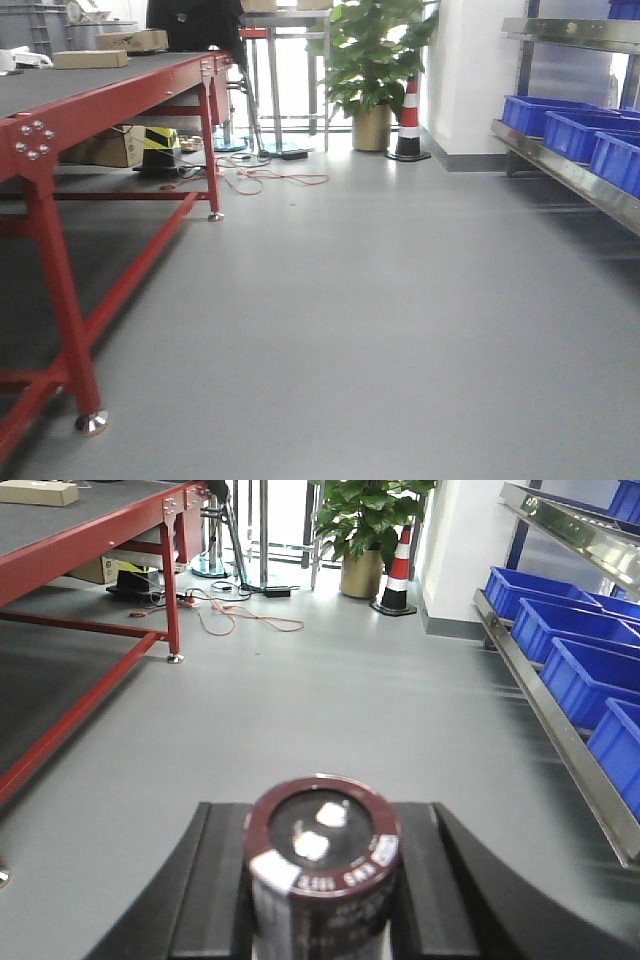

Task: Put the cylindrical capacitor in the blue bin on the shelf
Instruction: 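Drive the base away from the table to the shelf of blue bins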

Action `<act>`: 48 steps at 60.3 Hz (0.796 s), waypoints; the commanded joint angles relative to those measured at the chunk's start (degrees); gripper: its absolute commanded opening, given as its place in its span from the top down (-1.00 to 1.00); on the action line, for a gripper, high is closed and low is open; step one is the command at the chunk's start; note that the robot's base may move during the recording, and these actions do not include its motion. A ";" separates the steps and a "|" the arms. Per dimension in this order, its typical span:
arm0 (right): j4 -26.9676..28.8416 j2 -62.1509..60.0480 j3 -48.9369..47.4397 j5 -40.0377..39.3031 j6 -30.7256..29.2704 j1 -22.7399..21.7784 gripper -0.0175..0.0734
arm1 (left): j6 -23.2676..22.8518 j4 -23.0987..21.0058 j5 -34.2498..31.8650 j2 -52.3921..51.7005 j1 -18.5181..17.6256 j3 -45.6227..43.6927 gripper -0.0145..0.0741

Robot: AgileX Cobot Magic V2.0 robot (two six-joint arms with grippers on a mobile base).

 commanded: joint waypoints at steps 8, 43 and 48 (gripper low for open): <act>-0.03 -0.28 -0.53 -0.99 -0.13 0.01 0.97 | 0.00 -0.26 -1.51 -0.25 -0.47 -0.01 0.92; -0.03 -0.28 -0.53 -0.99 -0.13 0.01 0.97 | 0.00 -0.26 -1.62 -0.24 -0.47 -0.01 0.92; -0.03 -0.28 -0.53 -0.99 -0.13 0.01 0.97 | 0.00 -0.26 -1.62 -0.24 -0.47 -0.01 0.92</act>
